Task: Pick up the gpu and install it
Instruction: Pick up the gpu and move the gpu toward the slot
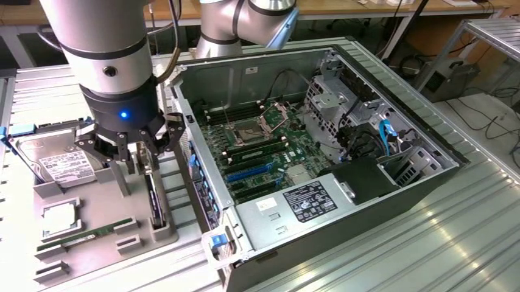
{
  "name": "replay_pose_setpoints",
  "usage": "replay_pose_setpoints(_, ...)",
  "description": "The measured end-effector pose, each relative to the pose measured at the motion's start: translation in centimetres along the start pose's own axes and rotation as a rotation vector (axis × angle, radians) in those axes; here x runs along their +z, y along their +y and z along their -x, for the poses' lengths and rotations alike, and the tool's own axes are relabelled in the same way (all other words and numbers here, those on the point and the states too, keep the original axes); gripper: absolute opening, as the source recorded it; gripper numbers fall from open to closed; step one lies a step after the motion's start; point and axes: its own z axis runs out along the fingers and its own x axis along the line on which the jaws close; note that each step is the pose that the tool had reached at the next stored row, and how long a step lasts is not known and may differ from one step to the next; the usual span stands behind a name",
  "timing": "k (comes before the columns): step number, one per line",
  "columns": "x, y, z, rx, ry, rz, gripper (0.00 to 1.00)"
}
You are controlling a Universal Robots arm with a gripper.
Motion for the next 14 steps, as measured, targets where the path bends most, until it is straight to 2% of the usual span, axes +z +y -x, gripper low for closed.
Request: replay_pose_setpoints(14, 2.22, -0.52, 0.0, 0.005, -0.0003, 0.0001, 0.42)
